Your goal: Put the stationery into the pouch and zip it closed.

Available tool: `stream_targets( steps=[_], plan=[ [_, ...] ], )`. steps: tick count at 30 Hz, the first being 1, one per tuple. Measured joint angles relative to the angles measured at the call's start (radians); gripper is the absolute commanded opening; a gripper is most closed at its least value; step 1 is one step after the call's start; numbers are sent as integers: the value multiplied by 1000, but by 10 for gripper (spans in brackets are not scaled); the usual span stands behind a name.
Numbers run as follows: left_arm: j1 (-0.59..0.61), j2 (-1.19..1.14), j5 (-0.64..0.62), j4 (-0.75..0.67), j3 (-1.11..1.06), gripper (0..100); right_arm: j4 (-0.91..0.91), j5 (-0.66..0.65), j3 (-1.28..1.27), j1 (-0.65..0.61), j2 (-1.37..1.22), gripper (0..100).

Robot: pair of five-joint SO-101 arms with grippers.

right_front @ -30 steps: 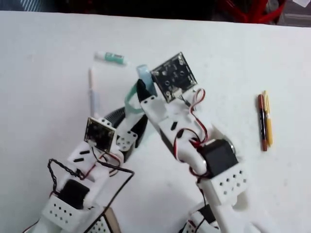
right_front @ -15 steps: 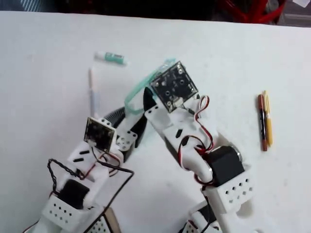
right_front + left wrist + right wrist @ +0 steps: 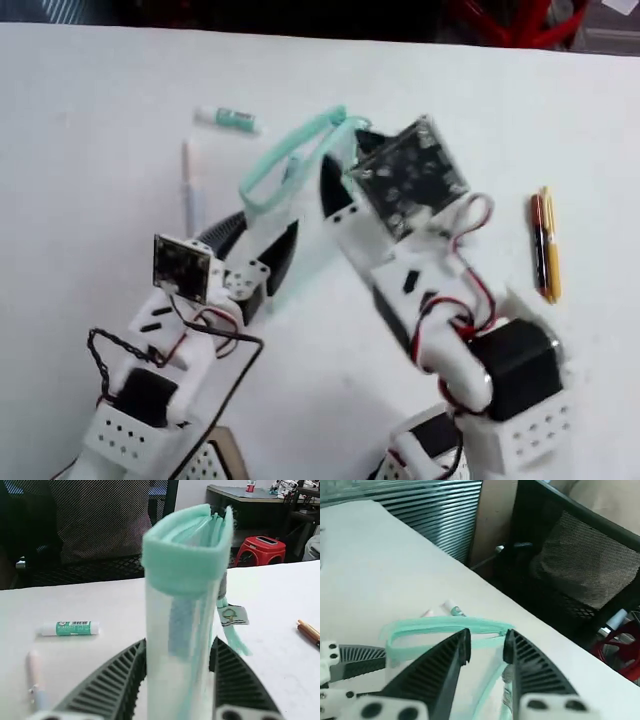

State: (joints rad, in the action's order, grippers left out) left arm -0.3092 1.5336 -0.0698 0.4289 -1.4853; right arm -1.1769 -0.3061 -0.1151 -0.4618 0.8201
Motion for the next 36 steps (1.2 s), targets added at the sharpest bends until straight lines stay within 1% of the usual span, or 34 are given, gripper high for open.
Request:
stream_targets(
  steps=[6,8,11,14,19,21,23,25,28,32,36],
  plan=[
    [0,0,0,0,0,210,-8,0,74,86,-212,29],
    [0,0,0,0,0,210,-38,0,117,92,-256,31],
    [0,0,0,0,0,210,-98,0,186,152,-288,31],
    [2,0,0,0,0,210,-137,0,210,273,-330,44],
    [2,0,0,0,0,210,-178,-18,213,574,-505,199],
    [2,0,0,0,0,210,-198,-89,213,681,-612,203],
    [2,0,0,0,0,210,-210,-186,213,749,-726,176],
    [2,0,0,0,0,210,-212,-272,215,793,-845,149],
    [2,0,0,0,0,210,-175,-325,255,852,-1005,142],
    [2,0,0,-2,-2,210,-143,-342,341,908,-1183,141],
    [2,2,0,-2,-8,210,-143,-344,440,908,-1335,139]
  ],
)
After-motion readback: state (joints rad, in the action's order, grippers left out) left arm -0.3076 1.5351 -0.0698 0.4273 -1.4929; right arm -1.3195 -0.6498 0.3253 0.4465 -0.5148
